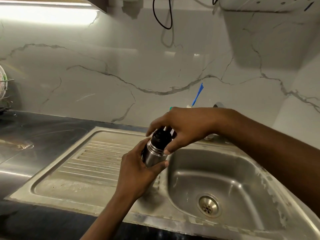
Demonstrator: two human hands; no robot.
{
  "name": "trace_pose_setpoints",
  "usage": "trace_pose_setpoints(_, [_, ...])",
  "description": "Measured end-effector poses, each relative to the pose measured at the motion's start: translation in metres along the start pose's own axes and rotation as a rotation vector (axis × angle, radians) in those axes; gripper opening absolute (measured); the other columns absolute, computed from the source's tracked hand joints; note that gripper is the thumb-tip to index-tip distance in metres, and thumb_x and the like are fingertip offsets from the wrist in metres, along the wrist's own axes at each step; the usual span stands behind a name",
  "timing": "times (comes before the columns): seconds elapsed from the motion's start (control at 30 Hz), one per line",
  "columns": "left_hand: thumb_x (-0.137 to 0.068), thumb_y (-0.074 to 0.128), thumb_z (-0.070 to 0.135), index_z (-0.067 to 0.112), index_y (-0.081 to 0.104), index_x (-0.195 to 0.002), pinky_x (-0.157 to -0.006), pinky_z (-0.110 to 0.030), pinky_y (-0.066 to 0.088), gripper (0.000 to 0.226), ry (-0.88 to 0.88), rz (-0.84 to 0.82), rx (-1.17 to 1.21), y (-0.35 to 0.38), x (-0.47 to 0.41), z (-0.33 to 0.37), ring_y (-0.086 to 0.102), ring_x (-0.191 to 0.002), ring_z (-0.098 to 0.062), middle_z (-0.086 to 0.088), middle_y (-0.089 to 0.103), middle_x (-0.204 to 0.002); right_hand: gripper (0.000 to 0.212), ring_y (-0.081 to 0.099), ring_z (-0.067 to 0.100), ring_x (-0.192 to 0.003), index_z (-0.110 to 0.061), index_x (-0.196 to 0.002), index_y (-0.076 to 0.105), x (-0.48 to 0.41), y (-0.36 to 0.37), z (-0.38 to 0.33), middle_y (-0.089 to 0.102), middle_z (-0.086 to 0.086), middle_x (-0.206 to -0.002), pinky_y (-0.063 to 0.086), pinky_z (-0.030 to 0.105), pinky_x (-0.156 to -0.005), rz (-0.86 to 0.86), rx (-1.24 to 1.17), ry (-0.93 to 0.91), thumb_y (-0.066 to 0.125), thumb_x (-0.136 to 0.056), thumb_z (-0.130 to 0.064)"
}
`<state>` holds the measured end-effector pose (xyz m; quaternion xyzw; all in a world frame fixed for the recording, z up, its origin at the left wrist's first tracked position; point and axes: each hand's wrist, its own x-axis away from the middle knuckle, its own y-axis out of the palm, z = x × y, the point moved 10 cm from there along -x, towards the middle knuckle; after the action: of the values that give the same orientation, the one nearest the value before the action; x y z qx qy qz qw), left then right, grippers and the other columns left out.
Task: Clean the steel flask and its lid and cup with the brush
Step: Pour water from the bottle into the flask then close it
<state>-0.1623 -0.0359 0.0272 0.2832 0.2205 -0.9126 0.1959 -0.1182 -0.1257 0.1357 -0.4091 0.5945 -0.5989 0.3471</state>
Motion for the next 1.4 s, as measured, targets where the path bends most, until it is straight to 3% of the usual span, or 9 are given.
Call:
trace_pose_setpoints(0.07, [-0.069,0.098,0.032,0.054,0.061,-0.122,-0.079,-0.012,0.054,0.068,0.003,0.003,0.002,-0.001,0.0,-0.001,0.069,-0.099,0.008,0.037,0.07,-0.107,0.045,0.064,0.003,-0.093,-0.031,-0.127,0.066,-0.001,0.0,0.003,0.068,-0.015,-0.109,0.054,0.023,-0.08,0.039,0.023,0.018,0.077,-0.088,-0.05])
trace_pose_setpoints(0.17, [-0.069,0.098,0.031,0.053,0.062,-0.124,-0.083,-0.018,0.057,0.07,0.0,0.008,-0.006,-0.002,-0.002,-0.003,0.069,-0.1,0.009,0.036,0.071,-0.108,0.046,0.059,0.009,-0.068,-0.026,-0.089,0.065,-0.007,-0.001,0.009,0.063,-0.009,-0.078,0.043,0.026,-0.058,0.161,0.077,0.101,0.062,-0.089,-0.071])
trace_pose_setpoints(0.27, [-0.069,0.098,0.03,0.058,0.059,-0.121,-0.081,-0.006,0.052,0.071,0.008,0.004,-0.011,-0.001,-0.001,-0.002,0.067,-0.101,0.013,0.043,0.069,-0.106,0.053,0.053,0.012,-0.062,-0.027,-0.073,0.051,-0.013,0.004,0.005,0.057,-0.005,-0.07,0.033,0.026,-0.055,0.189,0.216,0.128,0.052,-0.091,-0.077])
trace_pose_setpoints(0.47, [-0.071,0.097,0.034,0.047,0.065,-0.128,-0.08,-0.007,0.052,0.066,-0.003,0.003,-0.009,-0.002,-0.002,-0.004,0.069,-0.102,0.007,0.033,0.073,-0.109,0.049,0.06,0.007,-0.088,-0.034,-0.126,0.055,-0.009,0.008,0.001,0.064,-0.014,-0.101,0.053,0.027,-0.072,0.107,0.156,-0.032,0.056,-0.093,-0.071])
trace_pose_setpoints(0.7, [-0.072,0.097,0.034,0.045,0.065,-0.13,-0.08,-0.008,0.053,0.067,0.01,0.04,-0.014,-0.005,0.003,0.0,0.07,-0.1,0.008,0.035,0.073,-0.108,0.046,0.054,0.009,-0.069,-0.027,-0.107,0.048,-0.01,0.014,0.002,0.055,-0.008,-0.081,0.036,0.023,-0.057,0.141,0.222,0.024,0.046,-0.097,-0.072])
trace_pose_setpoints(0.93, [-0.07,0.098,0.037,0.037,0.067,-0.126,-0.076,-0.004,0.049,0.064,-0.012,0.072,-0.07,-0.004,0.004,-0.003,0.067,-0.095,0.013,0.038,0.069,-0.097,0.052,0.051,0.008,-0.066,-0.023,-0.098,0.048,-0.013,0.014,0.006,0.047,-0.008,-0.075,0.037,0.028,-0.058,0.24,0.253,0.142,0.04,-0.097,-0.075])
trace_pose_setpoints(1.1, [-0.067,0.098,0.043,0.051,0.058,-0.122,-0.075,-0.002,0.047,0.069,-0.03,0.047,-0.064,-0.006,0.005,-0.008,0.064,-0.096,0.015,0.044,0.066,-0.099,0.051,0.056,0.009,-0.069,-0.024,-0.097,0.054,-0.009,0.013,0.01,0.055,-0.01,-0.077,0.038,0.026,-0.059,0.281,0.059,0.144,0.049,-0.094,-0.074])
trace_pose_setpoints(1.23, [-0.063,0.1,0.043,0.042,0.067,-0.115,-0.072,-0.003,0.047,0.061,-0.071,0.049,-0.067,-0.01,0.004,-0.016,0.066,-0.09,0.012,0.033,0.071,-0.092,0.058,0.059,0.011,-0.073,-0.022,-0.094,0.062,-0.012,0.008,0.014,0.061,-0.007,-0.079,0.05,0.033,-0.068,0.306,-0.152,0.175,0.039,-0.097,-0.075])
trace_pose_setpoints(1.4, [-0.064,0.098,0.045,0.039,0.072,-0.113,-0.073,-0.011,0.052,0.056,-0.082,0.076,-0.035,-0.02,0.005,-0.021,0.07,-0.09,0.003,0.03,0.074,-0.097,0.046,0.066,0.013,-0.07,-0.013,-0.104,0.068,-0.029,0.016,0.085,0.071,0.006,-0.081,0.054,0.034,-0.07,0.513,-0.497,0.357,0.035,-0.111,-0.045])
